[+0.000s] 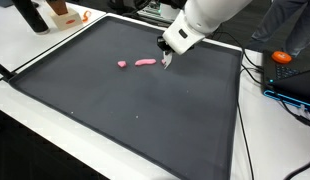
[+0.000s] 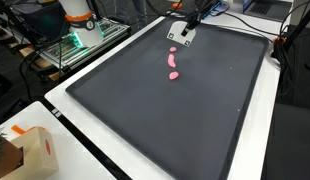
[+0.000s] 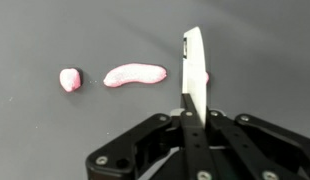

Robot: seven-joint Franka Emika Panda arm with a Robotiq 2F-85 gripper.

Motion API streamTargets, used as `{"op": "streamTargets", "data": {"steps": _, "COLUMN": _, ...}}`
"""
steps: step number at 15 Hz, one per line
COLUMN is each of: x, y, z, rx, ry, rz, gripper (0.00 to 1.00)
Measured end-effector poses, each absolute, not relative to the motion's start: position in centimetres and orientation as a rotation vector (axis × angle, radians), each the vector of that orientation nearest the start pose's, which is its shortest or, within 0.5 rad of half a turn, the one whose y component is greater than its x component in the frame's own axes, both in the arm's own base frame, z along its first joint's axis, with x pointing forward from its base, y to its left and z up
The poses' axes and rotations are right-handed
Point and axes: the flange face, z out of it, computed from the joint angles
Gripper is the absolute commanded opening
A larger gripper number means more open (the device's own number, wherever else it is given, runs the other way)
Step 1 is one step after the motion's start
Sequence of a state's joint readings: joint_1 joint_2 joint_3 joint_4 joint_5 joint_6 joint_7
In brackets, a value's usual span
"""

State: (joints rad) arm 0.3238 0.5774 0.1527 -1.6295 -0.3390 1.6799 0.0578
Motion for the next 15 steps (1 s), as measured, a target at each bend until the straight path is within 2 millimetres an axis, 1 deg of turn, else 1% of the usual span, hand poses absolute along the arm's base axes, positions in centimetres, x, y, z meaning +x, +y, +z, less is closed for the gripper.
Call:
{"op": "streamTargets", "data": {"steps": 5, "x": 59.6, "y": 24.0, "z": 27.2, "rx": -3.272, "ry": -0.834, "rz": 0.719, "gripper": 0.01}}
{"op": "streamTargets", "data": {"steps": 8, "x": 61.1, "y": 22.5, "z": 28.0, "rx": -3.241, "ry": -0.757, "rz": 0.693, "gripper": 0.01}}
{"op": "streamTargets", "data": {"steps": 11, "x": 62.8, "y": 20.1, "z": 28.8, "rx": -3.21, "ry": -0.656, "rz": 0.667, "gripper": 0.01}}
{"op": "streamTargets", "data": {"steps": 15, "x": 64.9, "y": 16.0, "z": 29.8, "rx": -3.159, "ry": -0.504, "rz": 0.633, "gripper": 0.01}}
